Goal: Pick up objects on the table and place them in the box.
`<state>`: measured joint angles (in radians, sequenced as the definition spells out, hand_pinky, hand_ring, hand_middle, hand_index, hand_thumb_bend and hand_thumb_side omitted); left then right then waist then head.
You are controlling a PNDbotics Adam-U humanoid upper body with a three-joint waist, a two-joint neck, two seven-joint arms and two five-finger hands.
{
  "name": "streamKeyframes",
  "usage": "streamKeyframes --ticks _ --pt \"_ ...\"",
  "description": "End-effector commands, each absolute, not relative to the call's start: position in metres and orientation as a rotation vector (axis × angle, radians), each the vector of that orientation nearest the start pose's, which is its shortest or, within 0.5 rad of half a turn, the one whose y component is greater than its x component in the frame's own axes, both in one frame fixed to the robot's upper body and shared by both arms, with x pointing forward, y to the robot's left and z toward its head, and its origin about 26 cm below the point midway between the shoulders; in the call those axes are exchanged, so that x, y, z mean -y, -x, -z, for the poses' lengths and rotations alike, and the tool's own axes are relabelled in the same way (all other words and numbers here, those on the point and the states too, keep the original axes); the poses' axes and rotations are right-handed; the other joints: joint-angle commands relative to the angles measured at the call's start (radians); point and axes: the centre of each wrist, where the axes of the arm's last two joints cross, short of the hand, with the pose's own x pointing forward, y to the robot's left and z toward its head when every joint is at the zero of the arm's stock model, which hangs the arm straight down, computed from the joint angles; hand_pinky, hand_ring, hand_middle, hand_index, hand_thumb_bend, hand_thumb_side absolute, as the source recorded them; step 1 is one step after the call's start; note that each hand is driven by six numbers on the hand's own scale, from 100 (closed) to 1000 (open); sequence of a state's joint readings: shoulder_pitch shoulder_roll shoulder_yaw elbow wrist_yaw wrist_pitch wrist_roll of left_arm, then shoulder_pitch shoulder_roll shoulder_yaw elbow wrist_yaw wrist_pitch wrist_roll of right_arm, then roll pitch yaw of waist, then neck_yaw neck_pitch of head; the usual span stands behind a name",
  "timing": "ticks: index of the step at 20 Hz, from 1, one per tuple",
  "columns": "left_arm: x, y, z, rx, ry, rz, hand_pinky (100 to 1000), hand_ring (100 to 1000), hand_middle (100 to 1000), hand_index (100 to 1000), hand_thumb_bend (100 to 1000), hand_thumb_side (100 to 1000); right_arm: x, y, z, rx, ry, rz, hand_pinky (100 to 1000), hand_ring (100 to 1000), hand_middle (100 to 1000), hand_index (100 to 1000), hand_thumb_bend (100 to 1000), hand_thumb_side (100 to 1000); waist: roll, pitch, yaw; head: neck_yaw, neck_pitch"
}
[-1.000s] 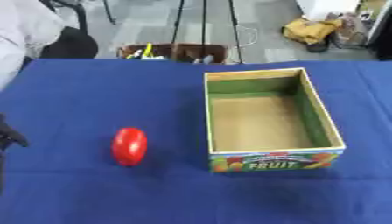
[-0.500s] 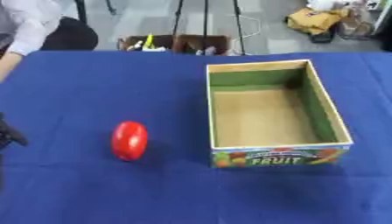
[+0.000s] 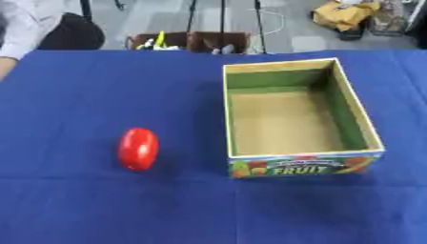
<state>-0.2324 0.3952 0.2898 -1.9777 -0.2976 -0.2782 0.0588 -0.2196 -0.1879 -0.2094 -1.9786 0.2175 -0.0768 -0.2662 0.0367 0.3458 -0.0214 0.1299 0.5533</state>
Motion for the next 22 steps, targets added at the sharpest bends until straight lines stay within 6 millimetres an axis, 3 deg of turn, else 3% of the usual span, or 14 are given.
streamKeyframes --ticks 1,9,12,17,18,22 --pt "-0.350 -0.289 -0.237 2.401 -0.984 0.692 508 562 626 825 100 723 0.303 -0.288 -0.180 2.302 0.677 0.076 232 101 240 453 157 729 0.001 -0.014 0.000 -0.006 0.003" --pt "-0.346 -0.320 -0.278 2.192 -1.125 1.177 559 631 699 875 100 767 0.300 -0.288 -0.179 2.302 0.658 0.052 232 101 239 453 159 729 0.004 -0.014 -0.007 -0.015 -0.004" --pt "-0.347 -0.332 -0.283 2.093 -1.130 1.333 586 677 738 901 100 771 0.300 -0.288 -0.179 2.301 0.653 0.044 231 100 237 451 158 729 0.006 -0.018 -0.012 -0.013 -0.009" --pt "-0.349 -0.348 -0.290 1.925 -1.082 1.565 704 801 820 960 100 823 0.300 -0.288 -0.178 2.298 0.651 0.035 231 100 235 448 153 727 0.011 -0.022 -0.023 -0.004 -0.014" --pt "-0.350 -0.350 -0.292 1.886 -1.082 1.605 717 816 828 965 132 870 0.300 -0.288 -0.178 2.297 0.651 0.033 231 100 234 448 156 726 0.013 -0.023 -0.025 -0.004 -0.014" --pt "-0.351 -0.358 -0.292 1.740 -1.085 1.750 746 849 859 998 429 951 0.299 -0.288 -0.178 2.288 0.655 0.026 229 100 232 445 164 724 0.019 -0.023 -0.033 -0.002 -0.020"
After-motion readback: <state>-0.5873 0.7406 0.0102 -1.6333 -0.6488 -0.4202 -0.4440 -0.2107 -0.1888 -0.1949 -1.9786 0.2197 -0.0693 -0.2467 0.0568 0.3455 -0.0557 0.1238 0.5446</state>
